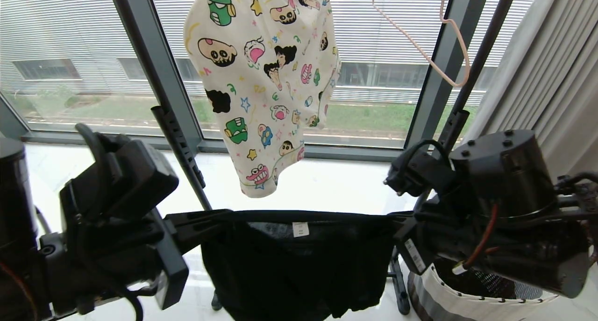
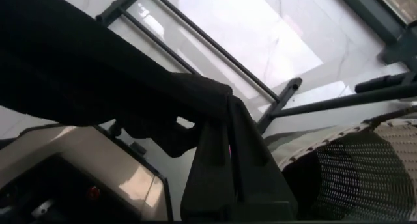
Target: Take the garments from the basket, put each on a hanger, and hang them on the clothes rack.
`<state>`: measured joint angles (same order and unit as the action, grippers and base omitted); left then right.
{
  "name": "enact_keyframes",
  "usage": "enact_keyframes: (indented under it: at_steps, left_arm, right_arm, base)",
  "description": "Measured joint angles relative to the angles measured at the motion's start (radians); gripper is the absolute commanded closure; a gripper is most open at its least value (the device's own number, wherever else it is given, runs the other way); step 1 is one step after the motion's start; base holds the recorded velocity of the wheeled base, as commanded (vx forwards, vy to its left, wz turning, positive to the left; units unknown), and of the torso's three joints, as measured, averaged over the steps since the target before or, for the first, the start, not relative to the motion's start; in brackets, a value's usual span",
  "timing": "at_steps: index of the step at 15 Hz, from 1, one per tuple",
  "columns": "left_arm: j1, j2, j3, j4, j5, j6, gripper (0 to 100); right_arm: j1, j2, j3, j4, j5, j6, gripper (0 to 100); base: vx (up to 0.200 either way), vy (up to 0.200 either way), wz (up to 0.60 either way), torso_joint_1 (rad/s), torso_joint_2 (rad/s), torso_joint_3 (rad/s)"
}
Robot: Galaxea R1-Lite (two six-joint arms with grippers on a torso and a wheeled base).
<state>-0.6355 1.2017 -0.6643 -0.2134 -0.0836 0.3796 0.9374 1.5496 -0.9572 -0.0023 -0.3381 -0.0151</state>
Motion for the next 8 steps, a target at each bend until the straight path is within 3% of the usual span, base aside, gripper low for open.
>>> enact_keyframes:
  at_steps: [4,8]
  left_arm:
    - [-0.085,0.144,-0.078,-0.081,0.002,0.005,100]
    - [-0.133,0.295,-0.225,-0.140,-0.003,0.004,100]
  right_arm:
    - [0.032,-0.137,0.103,0.028,0.001,-0.014,100]
    - [0.211,-0.233,0.226,0.031,0.001,-0.017,100]
  base:
    - [0.000,0.000,0.00,0.000,0.00,0.000]
    - [0.000,0.000,0.00,0.000,0.00,0.000]
